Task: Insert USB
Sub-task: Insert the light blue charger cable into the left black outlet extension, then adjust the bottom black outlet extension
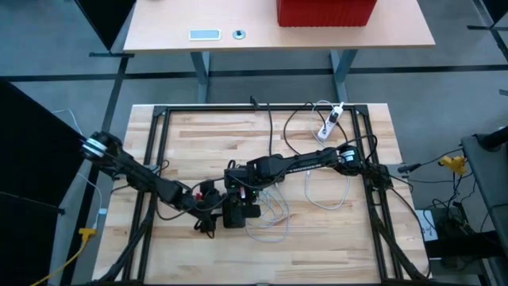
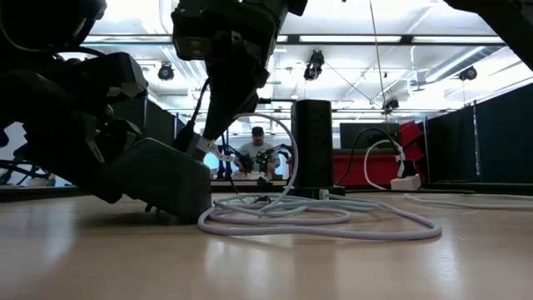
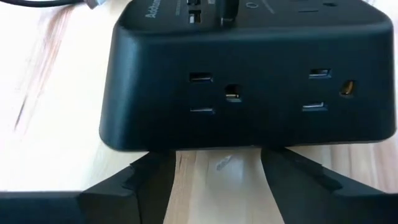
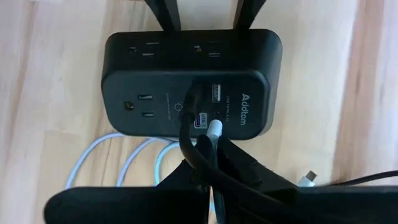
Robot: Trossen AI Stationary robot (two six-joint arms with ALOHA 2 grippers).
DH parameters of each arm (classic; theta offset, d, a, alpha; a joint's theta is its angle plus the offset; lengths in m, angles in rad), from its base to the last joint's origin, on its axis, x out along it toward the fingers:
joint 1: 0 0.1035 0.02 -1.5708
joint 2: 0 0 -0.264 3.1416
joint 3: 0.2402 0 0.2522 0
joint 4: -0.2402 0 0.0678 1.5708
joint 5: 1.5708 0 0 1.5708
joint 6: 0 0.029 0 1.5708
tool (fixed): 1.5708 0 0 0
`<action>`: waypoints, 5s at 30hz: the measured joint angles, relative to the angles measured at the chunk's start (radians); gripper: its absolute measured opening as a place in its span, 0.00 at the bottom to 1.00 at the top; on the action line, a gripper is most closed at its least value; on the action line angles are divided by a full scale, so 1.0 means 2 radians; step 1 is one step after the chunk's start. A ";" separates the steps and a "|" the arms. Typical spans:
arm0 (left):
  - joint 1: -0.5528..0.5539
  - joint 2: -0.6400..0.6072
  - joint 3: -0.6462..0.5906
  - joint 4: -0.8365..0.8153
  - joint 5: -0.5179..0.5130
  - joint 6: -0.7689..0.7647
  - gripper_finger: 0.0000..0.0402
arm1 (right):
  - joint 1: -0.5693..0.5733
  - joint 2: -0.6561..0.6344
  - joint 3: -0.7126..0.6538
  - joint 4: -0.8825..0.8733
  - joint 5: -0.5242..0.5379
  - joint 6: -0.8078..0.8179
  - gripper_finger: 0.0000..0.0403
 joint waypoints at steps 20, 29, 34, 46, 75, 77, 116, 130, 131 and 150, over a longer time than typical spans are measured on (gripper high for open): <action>0.000 0.007 0.000 0.010 -0.001 -0.008 0.62 | 0.001 0.000 -0.001 0.007 -0.013 -0.007 0.00; 0.000 0.007 0.000 0.009 -0.001 -0.008 0.63 | 0.002 0.000 -0.001 0.008 -0.021 -0.014 0.00; 0.000 0.007 0.000 0.008 0.000 -0.008 0.62 | 0.002 0.000 -0.001 0.009 -0.022 -0.017 0.00; 0.000 0.007 0.000 0.008 -0.001 -0.008 0.64 | 0.004 -0.003 -0.001 0.009 -0.022 -0.016 0.00; 0.000 0.007 0.000 0.002 0.009 -0.012 0.62 | 0.004 -0.002 -0.002 0.008 -0.009 -0.021 0.00; 0.000 0.007 0.000 0.002 0.009 -0.012 0.61 | 0.005 -0.002 -0.002 0.008 -0.009 -0.021 0.00; 0.007 -0.012 0.018 -0.032 -0.013 0.013 0.55 | 0.004 -0.003 -0.030 0.046 -0.027 -0.057 0.00; 0.009 -0.011 0.016 -0.051 -0.025 -0.016 0.51 | 0.003 -0.006 -0.044 0.064 -0.025 -0.059 0.03; 0.009 -0.011 0.016 -0.051 -0.026 -0.018 0.51 | 0.003 -0.006 -0.042 0.060 -0.025 -0.060 0.04; 0.009 -0.015 0.017 -0.086 -0.011 -0.019 0.46 | 0.006 -0.042 0.038 -0.161 -0.026 -0.048 0.48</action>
